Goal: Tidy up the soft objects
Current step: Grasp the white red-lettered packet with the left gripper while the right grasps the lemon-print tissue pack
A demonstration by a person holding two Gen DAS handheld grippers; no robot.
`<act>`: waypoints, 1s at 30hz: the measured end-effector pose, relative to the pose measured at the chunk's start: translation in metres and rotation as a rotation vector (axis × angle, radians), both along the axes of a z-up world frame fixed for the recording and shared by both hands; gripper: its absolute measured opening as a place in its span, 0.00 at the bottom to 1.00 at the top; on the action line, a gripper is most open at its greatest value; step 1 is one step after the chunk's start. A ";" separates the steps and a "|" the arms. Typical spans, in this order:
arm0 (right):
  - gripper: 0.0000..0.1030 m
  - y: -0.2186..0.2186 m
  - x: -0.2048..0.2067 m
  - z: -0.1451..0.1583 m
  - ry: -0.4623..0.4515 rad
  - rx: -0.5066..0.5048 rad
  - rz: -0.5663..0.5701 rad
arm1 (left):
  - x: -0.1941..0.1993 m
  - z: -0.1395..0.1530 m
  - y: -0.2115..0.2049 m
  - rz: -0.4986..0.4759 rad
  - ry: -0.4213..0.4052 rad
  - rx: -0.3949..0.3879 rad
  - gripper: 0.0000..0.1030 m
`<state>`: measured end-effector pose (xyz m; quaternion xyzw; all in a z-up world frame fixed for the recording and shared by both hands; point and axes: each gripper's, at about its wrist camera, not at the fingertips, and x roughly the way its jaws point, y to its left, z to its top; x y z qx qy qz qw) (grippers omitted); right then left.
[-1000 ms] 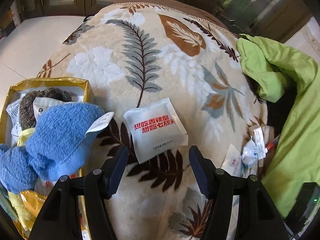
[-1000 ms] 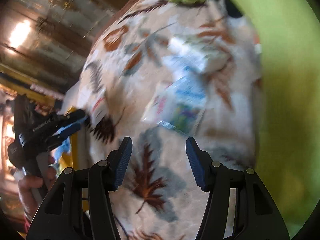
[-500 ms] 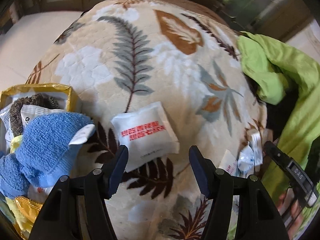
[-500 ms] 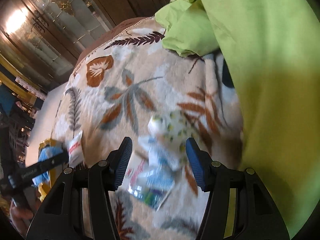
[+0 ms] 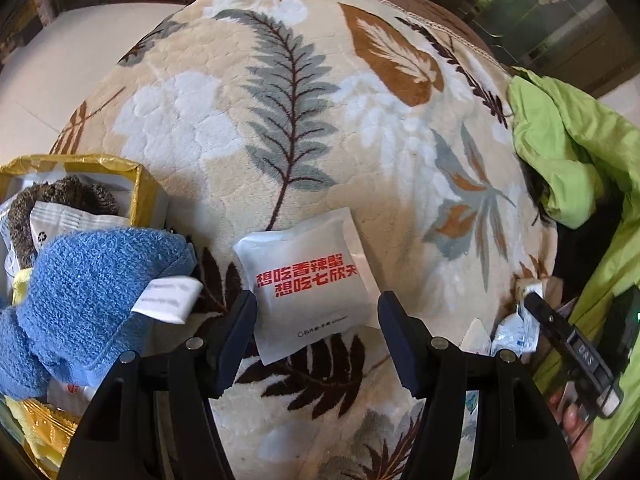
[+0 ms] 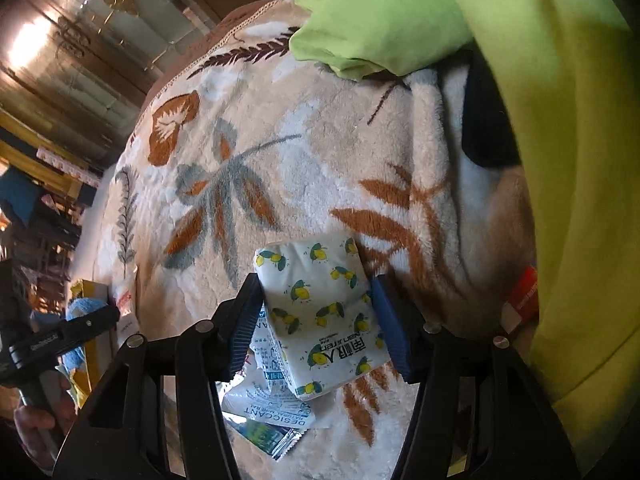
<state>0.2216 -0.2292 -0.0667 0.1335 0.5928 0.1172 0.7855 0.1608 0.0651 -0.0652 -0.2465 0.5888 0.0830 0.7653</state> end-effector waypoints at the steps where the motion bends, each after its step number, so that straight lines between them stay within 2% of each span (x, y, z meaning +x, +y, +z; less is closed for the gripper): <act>1: 0.51 0.000 -0.001 0.001 -0.004 -0.001 -0.001 | 0.001 -0.002 0.000 0.005 0.005 0.005 0.61; 3: 0.45 -0.003 -0.005 0.005 -0.014 0.002 -0.006 | 0.002 -0.005 0.001 0.013 0.013 0.012 0.61; 9: 0.45 -0.007 -0.013 0.007 -0.008 0.019 -0.021 | 0.005 -0.012 0.002 0.046 0.019 0.025 0.61; 12: 0.55 -0.006 -0.012 0.003 0.005 0.012 0.001 | 0.005 -0.011 0.003 0.057 0.015 0.023 0.61; 15: 0.63 -0.013 -0.014 -0.003 0.036 0.030 -0.044 | 0.001 -0.003 0.008 0.076 -0.009 0.020 0.61; 23: 0.63 -0.014 -0.016 -0.016 0.070 0.099 -0.060 | 0.014 -0.014 0.003 0.099 0.011 0.012 0.61; 25: 0.64 -0.016 -0.016 -0.017 0.072 0.116 -0.064 | 0.016 -0.014 0.003 0.130 -0.012 0.000 0.61; 28: 0.66 -0.017 -0.017 -0.018 0.064 0.132 -0.068 | 0.024 -0.016 0.001 0.137 -0.019 -0.025 0.63; 30: 0.68 -0.015 -0.016 -0.018 0.069 0.129 -0.070 | 0.027 -0.017 -0.003 0.130 -0.020 -0.028 0.70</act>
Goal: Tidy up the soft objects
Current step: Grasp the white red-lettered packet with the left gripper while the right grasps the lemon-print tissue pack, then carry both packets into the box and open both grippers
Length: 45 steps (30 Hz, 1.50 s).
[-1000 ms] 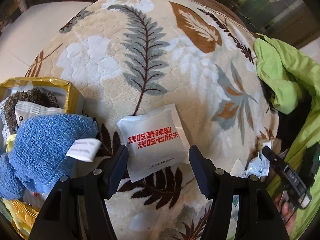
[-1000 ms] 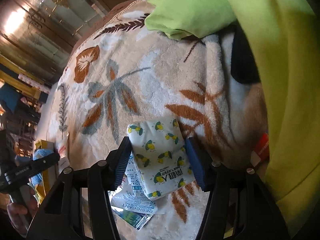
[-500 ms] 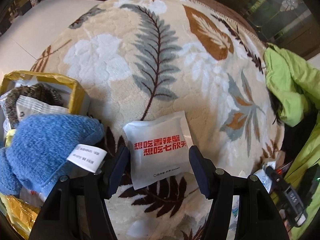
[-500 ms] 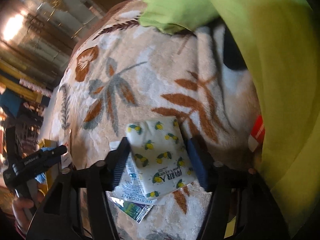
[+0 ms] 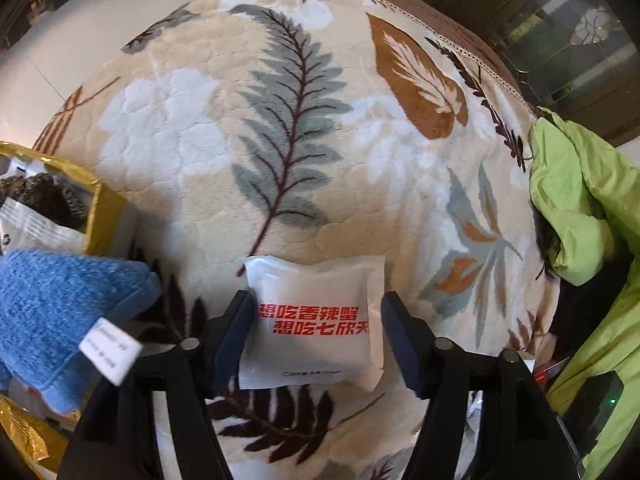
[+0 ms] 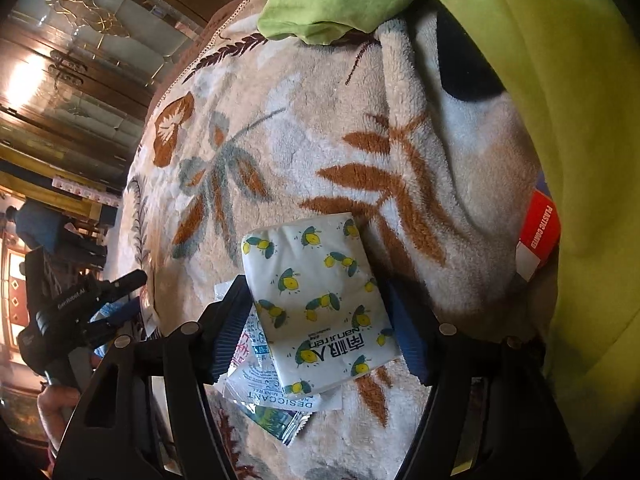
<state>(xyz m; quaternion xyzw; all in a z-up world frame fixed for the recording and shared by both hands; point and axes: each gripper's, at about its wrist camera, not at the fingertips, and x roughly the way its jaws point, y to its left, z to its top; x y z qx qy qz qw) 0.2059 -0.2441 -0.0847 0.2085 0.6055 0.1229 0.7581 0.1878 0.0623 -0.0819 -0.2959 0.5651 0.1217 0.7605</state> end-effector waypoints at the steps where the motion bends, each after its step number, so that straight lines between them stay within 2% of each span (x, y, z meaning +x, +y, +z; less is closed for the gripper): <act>1: 0.68 -0.001 0.000 0.000 0.001 0.002 -0.001 | 0.002 -0.002 -0.002 -0.009 0.006 0.009 0.70; 3: 0.68 -0.002 0.000 0.000 0.002 0.002 -0.001 | 0.005 -0.005 -0.009 -0.031 0.023 0.046 0.72; 5: 0.68 -0.001 0.000 0.000 0.003 -0.001 0.004 | 0.010 -0.007 -0.023 -0.094 0.043 0.114 0.73; 7: 0.68 0.000 0.001 0.000 0.007 -0.005 0.010 | 0.012 -0.009 -0.026 -0.106 0.046 0.132 0.73; 9: 0.61 0.001 -0.001 0.001 -0.001 -0.025 0.008 | 0.013 -0.009 -0.026 -0.117 0.044 0.126 0.71; 10: 0.61 0.002 -0.002 0.002 -0.007 -0.041 0.010 | 0.012 -0.009 -0.026 -0.128 0.047 0.131 0.68; 12: 0.54 0.005 -0.003 0.003 -0.020 -0.054 0.006 | 0.009 -0.006 -0.023 -0.139 0.044 0.122 0.56; 14: 0.52 0.004 -0.005 0.006 -0.027 -0.050 0.000 | 0.004 -0.003 -0.019 -0.159 0.041 0.092 0.53; 21: 0.52 0.013 -0.017 0.024 -0.041 -0.022 0.007 | -0.025 0.020 -0.020 -0.214 -0.033 0.050 0.52; 27: 0.52 0.031 -0.040 0.054 -0.096 0.027 0.028 | -0.060 0.059 -0.011 -0.253 -0.104 0.046 0.52; 36: 0.52 0.076 -0.070 0.082 -0.127 0.090 0.114 | -0.106 0.092 0.034 -0.222 -0.155 0.088 0.52; 41: 0.52 0.134 -0.082 0.090 -0.131 0.131 0.219 | -0.150 0.103 0.084 -0.148 -0.159 0.120 0.52; 45: 0.52 0.192 -0.094 0.096 -0.132 0.159 0.327 | -0.172 0.098 0.113 -0.095 -0.144 0.117 0.52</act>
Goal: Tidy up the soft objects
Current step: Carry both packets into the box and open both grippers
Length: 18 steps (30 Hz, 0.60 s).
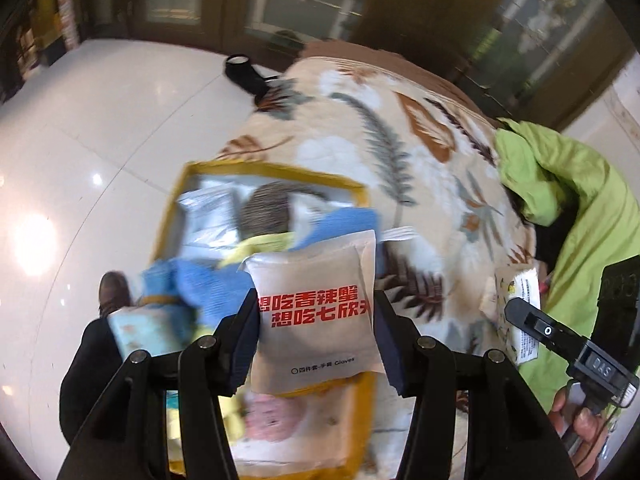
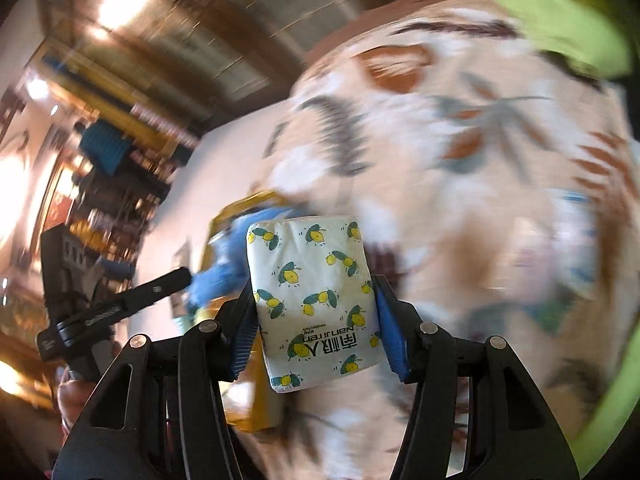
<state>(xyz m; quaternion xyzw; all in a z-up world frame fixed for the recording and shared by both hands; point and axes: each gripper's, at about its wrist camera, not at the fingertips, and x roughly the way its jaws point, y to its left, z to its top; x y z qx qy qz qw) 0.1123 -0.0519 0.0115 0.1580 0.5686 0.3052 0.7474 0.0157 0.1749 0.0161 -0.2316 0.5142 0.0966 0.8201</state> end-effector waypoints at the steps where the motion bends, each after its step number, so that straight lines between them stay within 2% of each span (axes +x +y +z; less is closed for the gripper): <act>1: 0.52 0.016 -0.002 0.000 0.000 0.002 0.028 | -0.005 -0.003 0.008 0.016 0.004 -0.003 0.52; 5: 0.52 0.080 -0.006 -0.002 -0.014 -0.027 0.126 | -0.019 -0.019 0.023 0.046 0.021 -0.023 0.52; 10: 0.52 0.140 -0.004 -0.019 -0.041 -0.118 0.205 | -0.028 -0.035 0.025 0.033 0.036 -0.019 0.52; 18: 0.52 0.176 -0.001 -0.046 -0.052 -0.205 0.218 | -0.032 -0.043 0.025 0.018 0.028 0.018 0.54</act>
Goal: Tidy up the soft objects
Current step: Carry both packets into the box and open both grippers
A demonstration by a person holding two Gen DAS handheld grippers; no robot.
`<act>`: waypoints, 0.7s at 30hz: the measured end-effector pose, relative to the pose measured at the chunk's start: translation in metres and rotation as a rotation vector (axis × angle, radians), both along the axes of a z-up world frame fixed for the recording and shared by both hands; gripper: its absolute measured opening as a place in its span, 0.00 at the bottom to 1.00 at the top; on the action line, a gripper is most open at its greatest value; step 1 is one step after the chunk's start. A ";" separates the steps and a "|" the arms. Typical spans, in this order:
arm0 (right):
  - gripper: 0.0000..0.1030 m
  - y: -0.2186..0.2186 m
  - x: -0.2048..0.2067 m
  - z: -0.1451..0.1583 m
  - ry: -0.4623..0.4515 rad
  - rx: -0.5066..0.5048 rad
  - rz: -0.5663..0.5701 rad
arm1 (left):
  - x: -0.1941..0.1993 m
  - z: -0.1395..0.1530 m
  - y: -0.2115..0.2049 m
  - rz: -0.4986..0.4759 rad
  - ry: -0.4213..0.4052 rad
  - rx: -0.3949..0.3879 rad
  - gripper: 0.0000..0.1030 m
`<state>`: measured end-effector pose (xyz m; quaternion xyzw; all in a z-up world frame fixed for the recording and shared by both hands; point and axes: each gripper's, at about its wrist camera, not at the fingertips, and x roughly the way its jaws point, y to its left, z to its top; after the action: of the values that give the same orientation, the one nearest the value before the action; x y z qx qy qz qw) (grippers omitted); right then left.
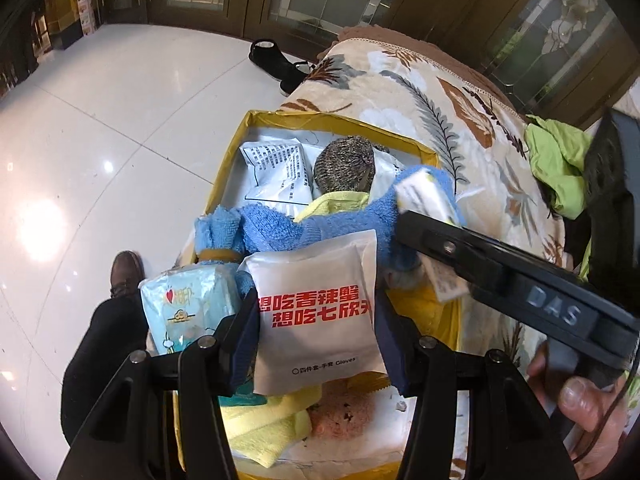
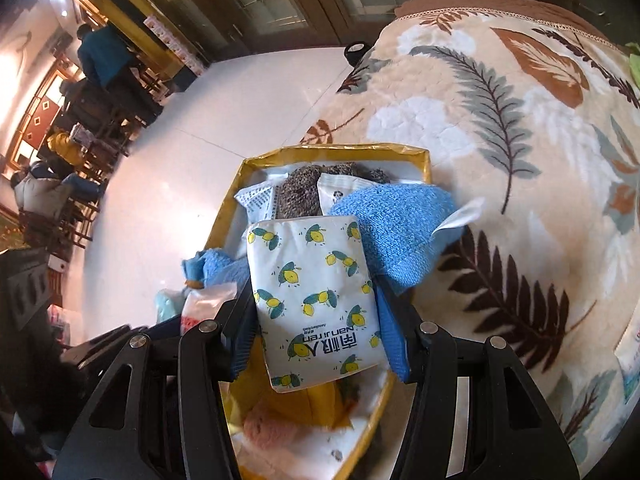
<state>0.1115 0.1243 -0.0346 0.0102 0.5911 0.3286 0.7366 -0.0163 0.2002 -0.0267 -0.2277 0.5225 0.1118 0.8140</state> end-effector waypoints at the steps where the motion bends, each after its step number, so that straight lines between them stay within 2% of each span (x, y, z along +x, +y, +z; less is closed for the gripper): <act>1: 0.53 0.003 0.001 -0.002 0.000 -0.003 0.000 | 0.000 -0.001 -0.001 -0.008 0.001 0.008 0.54; 6: 0.54 0.013 0.003 -0.009 0.067 0.013 -0.008 | -0.002 -0.004 0.000 -0.003 0.000 0.008 0.60; 12: 0.54 0.007 0.000 0.004 0.040 0.032 -0.011 | -0.005 0.001 -0.001 0.003 -0.014 0.017 0.65; 17: 0.54 -0.007 -0.003 0.016 0.061 0.085 -0.043 | -0.011 0.016 -0.004 0.006 -0.060 0.073 0.68; 21: 0.54 -0.026 -0.010 0.028 0.044 0.111 -0.060 | -0.013 0.024 -0.006 0.006 -0.087 0.075 0.68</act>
<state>0.1019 0.0985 -0.0064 0.0761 0.5873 0.3383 0.7313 -0.0294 0.1947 -0.0023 -0.2033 0.4814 0.1238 0.8435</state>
